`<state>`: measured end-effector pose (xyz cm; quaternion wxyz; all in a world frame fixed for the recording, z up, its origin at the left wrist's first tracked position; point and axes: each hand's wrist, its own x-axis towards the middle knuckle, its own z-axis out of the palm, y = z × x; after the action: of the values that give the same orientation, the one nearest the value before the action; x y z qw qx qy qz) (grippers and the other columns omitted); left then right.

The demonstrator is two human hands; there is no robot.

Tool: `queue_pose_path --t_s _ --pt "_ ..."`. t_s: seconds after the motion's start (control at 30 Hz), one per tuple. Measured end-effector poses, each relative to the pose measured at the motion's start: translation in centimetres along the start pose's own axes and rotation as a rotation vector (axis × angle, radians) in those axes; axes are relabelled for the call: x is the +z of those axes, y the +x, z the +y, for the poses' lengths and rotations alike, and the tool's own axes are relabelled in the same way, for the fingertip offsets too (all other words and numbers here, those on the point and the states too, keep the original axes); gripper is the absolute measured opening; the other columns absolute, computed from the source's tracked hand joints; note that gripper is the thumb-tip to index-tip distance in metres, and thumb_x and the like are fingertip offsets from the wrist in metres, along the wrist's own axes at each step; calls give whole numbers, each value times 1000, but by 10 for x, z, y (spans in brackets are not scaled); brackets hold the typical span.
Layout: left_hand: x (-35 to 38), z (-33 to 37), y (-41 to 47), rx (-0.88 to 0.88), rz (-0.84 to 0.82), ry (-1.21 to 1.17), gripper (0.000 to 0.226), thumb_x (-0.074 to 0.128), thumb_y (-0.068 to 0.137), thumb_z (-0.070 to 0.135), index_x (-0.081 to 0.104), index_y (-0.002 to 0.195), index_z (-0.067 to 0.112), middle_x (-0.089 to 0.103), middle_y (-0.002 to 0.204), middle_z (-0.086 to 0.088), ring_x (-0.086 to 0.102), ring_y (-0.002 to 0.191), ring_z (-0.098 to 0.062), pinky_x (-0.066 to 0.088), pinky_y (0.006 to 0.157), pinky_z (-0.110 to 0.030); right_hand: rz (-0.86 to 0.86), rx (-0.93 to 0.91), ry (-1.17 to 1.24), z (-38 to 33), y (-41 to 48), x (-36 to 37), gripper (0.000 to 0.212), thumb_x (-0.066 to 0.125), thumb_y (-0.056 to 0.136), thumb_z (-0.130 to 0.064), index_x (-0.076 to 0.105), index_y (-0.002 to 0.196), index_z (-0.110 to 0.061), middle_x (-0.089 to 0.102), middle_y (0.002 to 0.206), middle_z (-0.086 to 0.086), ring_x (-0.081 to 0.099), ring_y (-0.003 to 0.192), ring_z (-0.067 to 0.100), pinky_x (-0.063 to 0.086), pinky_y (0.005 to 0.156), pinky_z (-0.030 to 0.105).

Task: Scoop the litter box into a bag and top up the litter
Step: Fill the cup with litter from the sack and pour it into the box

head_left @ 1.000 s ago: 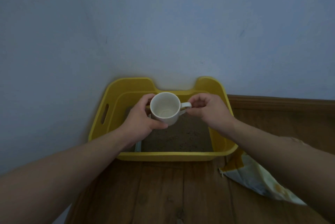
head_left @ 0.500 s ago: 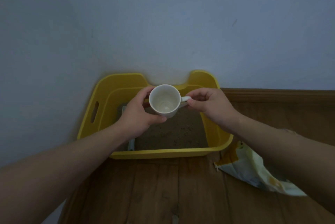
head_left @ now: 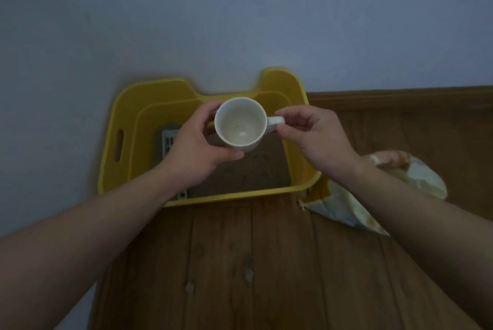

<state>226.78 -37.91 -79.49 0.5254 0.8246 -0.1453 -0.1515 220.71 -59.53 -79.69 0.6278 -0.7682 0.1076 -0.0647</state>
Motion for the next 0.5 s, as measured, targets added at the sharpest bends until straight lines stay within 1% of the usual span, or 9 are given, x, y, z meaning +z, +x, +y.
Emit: queue_pose_path --t_s 0.07,0.1,0.2,0.27,0.3,0.37,0.43,0.47,0.5 --pt "0 18 -15 -19 0 -25 88 93 58 8 49 117 57 59 125 22 55 122 -4 48 103 -40 21 27 7 -21 -15 -7 25 72 86 -1 71 95 -24 74 87 -7 70 81 4 56 80 21" --pt "-2 30 -23 -31 1 -34 88 93 58 7 49 117 55 60 126 19 55 121 -5 48 104 -40 28 44 9 -33 -23 -12 24 72 85 -1 71 94 -24 74 86 -8 69 80 3 56 80 20" --pt "-10 78 -48 -54 -22 -29 88 92 58 3 49 124 43 61 125 17 57 119 -4 48 101 -33 43 110 25 -80 -50 -27 26 73 86 -2 71 92 -27 74 87 -6 70 83 6 57 83 24" --pt "-20 122 -61 -60 -39 -25 89 92 57 1 49 124 39 61 122 19 57 118 -3 47 99 -26 62 154 58 -120 -66 -42 23 73 85 -2 72 96 -22 74 89 -2 69 85 9 57 84 25" --pt "-26 146 -65 -56 -46 -16 88 92 56 0 50 123 40 61 121 20 58 117 -2 47 99 -25 77 173 78 -142 -73 -51 21 73 85 -1 73 98 -18 75 90 0 69 86 10 57 85 26" --pt "-39 197 -72 -45 -67 13 88 93 55 2 52 122 40 62 119 20 59 116 -4 48 98 -29 103 207 106 -189 -83 -71 20 73 84 0 73 103 -9 75 94 6 69 87 13 57 87 29" --pt "-52 253 -76 -29 -98 26 87 94 54 4 53 123 39 63 119 19 60 116 -7 50 97 -33 126 224 126 -237 -93 -93 22 74 84 0 73 105 -5 76 98 8 72 91 17 57 89 31" --pt "-58 282 -77 -14 -117 31 86 94 55 5 53 122 40 64 118 20 61 115 -6 51 96 -31 140 224 137 -262 -98 -105 22 74 83 0 73 105 -4 76 99 9 73 93 19 58 89 32" --pt "-64 312 -78 0 -137 39 84 93 56 3 54 120 40 64 116 22 61 113 -4 50 93 -26 154 222 145 -287 -103 -118 23 74 83 0 73 105 -4 76 99 8 73 94 20 58 89 32"
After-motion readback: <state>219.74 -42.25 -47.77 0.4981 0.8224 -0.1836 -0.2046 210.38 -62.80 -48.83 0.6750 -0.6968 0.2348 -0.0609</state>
